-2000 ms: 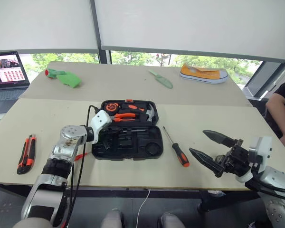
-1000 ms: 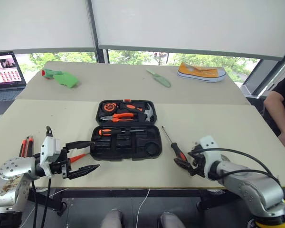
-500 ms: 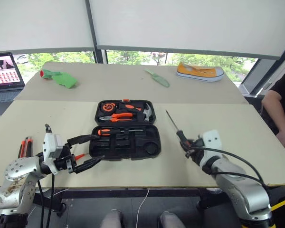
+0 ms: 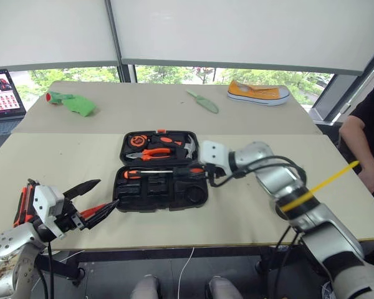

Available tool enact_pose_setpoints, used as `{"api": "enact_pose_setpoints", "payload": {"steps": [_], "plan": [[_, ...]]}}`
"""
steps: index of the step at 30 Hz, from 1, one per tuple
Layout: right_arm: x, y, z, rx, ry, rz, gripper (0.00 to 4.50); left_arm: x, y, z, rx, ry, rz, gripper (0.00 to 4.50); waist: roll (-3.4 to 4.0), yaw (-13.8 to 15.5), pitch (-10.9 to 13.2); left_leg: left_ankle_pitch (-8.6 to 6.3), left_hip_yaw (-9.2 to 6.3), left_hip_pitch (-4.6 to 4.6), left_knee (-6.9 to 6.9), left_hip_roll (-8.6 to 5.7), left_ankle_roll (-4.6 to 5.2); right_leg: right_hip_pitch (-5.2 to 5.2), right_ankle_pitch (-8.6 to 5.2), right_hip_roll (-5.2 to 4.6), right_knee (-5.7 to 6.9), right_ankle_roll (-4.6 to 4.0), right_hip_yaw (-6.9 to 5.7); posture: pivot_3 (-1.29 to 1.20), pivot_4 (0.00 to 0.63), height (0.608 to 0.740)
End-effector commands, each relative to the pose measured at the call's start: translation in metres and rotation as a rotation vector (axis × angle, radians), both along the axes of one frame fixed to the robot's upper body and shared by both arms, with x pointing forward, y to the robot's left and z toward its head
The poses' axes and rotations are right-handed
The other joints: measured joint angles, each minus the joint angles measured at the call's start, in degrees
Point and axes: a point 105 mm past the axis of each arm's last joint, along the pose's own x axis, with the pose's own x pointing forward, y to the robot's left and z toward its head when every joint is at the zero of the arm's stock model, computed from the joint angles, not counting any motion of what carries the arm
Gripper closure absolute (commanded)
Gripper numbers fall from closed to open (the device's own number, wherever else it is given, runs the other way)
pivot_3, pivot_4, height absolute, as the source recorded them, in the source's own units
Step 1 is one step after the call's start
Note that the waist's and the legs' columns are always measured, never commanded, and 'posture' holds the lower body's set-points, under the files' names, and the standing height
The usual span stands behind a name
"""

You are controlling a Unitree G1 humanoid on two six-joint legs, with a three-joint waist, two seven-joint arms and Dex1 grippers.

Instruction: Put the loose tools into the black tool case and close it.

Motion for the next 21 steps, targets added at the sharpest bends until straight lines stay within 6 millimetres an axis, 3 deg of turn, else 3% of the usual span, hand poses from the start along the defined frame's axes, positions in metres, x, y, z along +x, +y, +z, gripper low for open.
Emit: {"api": "enact_pose_setpoints", "payload": {"steps": [1, 14, 16, 19, 21], "plan": [[0.011, 0.003, 0.004, -0.062, -0.042, 0.011, 3.49, -0.002, -0.005, 0.011, 0.012, -0.05, -0.013, 0.0, 0.01, 0.35, 0.0, 0.0, 0.01, 0.0, 0.0, -0.01, 0.0, -0.01, 0.0, -0.02, 0.0, 0.0, 0.0, 0.0, 0.15, 0.74], [0.015, 0.005, -0.008, -0.129, -0.039, 0.026, 3.49, 0.0, -0.007, 0.011, 0.024, -0.049, -0.019, 0.0, 0.02, 0.36, 0.01, 0.06, 0.23, -0.02, -0.3, 0.04, -0.1, -0.39, 0.05, -0.01, 0.1, -0.1, 0.07, 0.0, 0.15, 0.74], [0.013, 0.008, -0.003, -0.116, -0.086, 0.067, 2.49, 0.001, -0.007, 0.011, 0.025, -0.05, -0.019, 0.0, 0.02, 0.31, 0.01, 0.07, 0.25, -0.02, -0.32, 0.05, -0.11, -0.43, 0.06, 0.0, 0.11, -0.12, 0.09, 0.0, 0.15, 0.74], [0.002, 0.013, 0.017, -0.055, -0.205, 0.232, 1.6, 0.002, -0.007, 0.011, 0.025, -0.051, -0.02, 0.0, 0.02, 0.37, 0.01, 0.09, 0.29, -0.06, -0.34, 0.05, -0.14, -0.5, 0.06, 0.0, 0.12, -0.11, 0.12, 0.0, 0.15, 0.74], [-0.002, 0.013, 0.033, 0.006, -0.25, 0.289, 1.6, 0.002, -0.007, 0.011, 0.025, -0.051, -0.02, 0.0, 0.02, 0.37, 0.01, 0.09, 0.32, -0.07, -0.37, 0.05, -0.14, -0.51, 0.05, 0.0, 0.1, -0.11, 0.12, 0.0, 0.15, 0.74]]}}
